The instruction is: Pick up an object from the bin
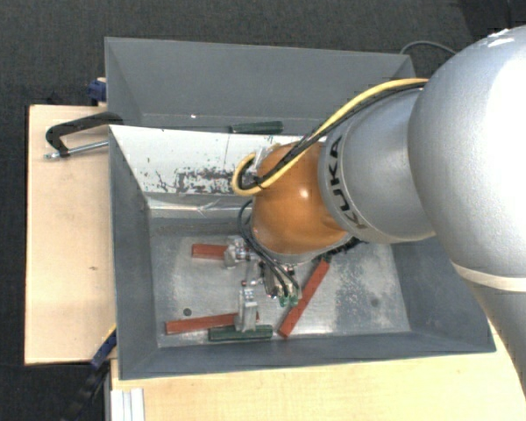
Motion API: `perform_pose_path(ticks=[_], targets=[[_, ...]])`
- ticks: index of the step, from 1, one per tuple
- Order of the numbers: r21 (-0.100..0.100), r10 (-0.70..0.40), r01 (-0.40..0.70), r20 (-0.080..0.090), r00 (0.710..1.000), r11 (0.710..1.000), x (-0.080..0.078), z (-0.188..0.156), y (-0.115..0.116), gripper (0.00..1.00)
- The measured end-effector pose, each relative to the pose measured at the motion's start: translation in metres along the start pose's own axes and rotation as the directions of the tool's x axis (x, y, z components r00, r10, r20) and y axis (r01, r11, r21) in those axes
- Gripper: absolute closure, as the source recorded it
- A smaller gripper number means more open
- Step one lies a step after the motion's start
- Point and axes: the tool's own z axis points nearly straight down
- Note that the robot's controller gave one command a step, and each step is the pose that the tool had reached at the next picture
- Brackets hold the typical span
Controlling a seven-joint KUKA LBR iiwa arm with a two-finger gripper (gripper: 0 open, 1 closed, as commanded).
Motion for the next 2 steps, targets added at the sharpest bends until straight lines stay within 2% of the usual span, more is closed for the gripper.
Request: perform_pose_path(ticks=[1, 2], targets=[[-0.004, 0.053, -0.053, -0.001, 0.999, 0.999, 0.005, -0.001, 0.027, 0.00], [-0.001, 0.126, -0.126, -0.006, 0.992, 0.992, 0.006, -0.062, 0.075, 0.00]])
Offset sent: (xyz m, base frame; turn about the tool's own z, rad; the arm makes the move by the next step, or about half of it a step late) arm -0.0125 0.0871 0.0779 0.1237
